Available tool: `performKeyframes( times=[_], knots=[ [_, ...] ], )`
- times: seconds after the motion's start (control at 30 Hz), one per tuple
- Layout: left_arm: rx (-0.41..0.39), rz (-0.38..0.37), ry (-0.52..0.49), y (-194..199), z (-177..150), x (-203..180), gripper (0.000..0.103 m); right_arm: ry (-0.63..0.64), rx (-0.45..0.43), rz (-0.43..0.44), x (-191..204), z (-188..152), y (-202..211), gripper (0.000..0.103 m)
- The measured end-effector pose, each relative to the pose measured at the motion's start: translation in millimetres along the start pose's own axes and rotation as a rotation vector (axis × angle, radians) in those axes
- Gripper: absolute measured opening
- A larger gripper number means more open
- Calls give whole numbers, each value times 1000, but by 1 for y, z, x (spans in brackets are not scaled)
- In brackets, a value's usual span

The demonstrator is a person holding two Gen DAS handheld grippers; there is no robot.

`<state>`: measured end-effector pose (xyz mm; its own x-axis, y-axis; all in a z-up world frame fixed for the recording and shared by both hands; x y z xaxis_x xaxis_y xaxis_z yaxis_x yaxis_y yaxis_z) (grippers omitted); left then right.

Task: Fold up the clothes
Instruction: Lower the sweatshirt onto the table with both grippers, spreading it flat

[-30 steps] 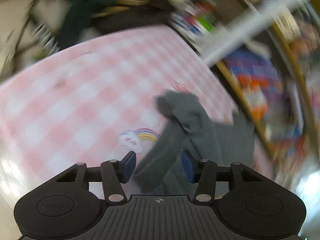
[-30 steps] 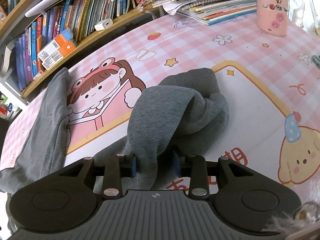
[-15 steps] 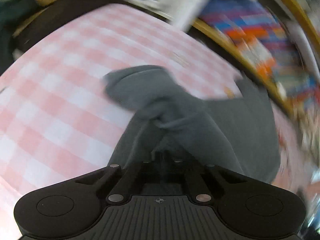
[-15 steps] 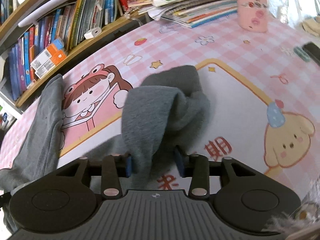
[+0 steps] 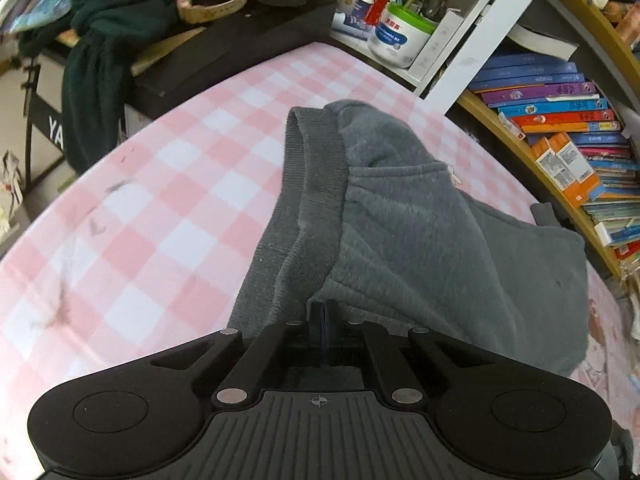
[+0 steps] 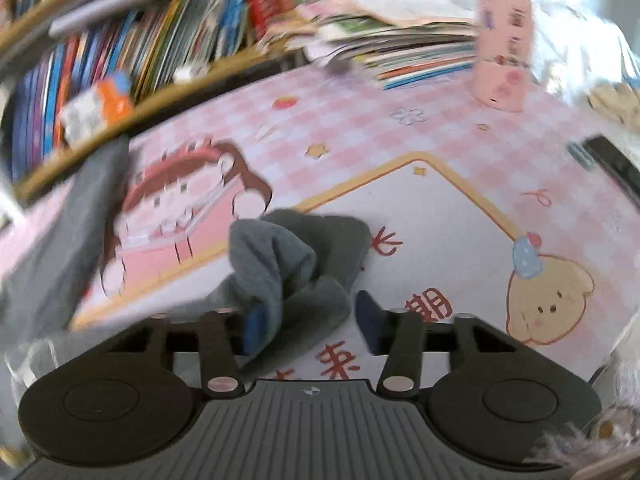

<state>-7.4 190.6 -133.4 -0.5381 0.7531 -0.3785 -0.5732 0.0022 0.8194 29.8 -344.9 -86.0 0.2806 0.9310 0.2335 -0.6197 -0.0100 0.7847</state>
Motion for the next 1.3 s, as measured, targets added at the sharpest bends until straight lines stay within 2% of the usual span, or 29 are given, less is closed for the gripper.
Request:
performKeyframes(
  times=[0.07,0.13,0.27,0.33,0.43,0.53,0.57,0.7,0.73,0.77,0.8,0.87,0.9,1.1,1.23,1.3],
  knots=[
    [15,-11,9,4,-5,3,5,-16,-7,2,1,-1,6,11],
    [26,-16,11,7,-10,7,5,-28,-31,32,6,-2,18,7],
    [49,-19,-16,7,-12,7,5,-19,-69,226,33,13,47,7],
    [68,-9,-52,3,-9,2,5,-5,-130,270,46,37,63,6],
    [86,-18,-78,-1,-5,-4,5,-27,-271,364,60,69,103,6],
    [83,-40,-78,-2,-7,-4,5,-1,-317,333,56,64,125,6],
    [81,-46,-78,-2,-7,-3,5,-14,-282,287,46,52,120,6],
    [89,-83,-58,-2,-6,3,5,-179,54,32,-24,-29,52,9],
    [94,-83,-62,-3,-5,4,5,-230,126,-23,-41,-48,38,10],
    [99,-81,-67,-3,-3,5,5,-281,151,-42,-53,-62,32,11],
    [105,-80,-72,-3,-2,5,5,-314,144,-37,-57,-66,33,12],
    [119,-82,-84,-5,0,5,5,-374,118,-20,-63,-68,35,28],
    [123,-82,-91,-6,1,5,5,-362,93,-18,-62,-65,38,31],
    [95,-80,-125,-11,12,8,5,-182,24,-75,-47,-41,30,33],
    [35,17,-109,-16,38,21,5,-89,41,-106,-40,-36,15,35],
    [41,51,-165,-14,38,16,5,-57,58,-115,-37,-39,9,40]
  ],
)
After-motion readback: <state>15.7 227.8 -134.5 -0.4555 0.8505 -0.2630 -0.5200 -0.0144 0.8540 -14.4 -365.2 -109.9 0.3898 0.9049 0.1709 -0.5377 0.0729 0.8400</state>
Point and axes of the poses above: each gripper's, at about its wrist camera, not at the fingertips, and y roughly against the way its jaws point, x to its left, z to its top, the point moved 9 cm from there along -y, roughly the way its jaws point, and after that the axes turned 3 degrees about x, right-handed, at the moved point
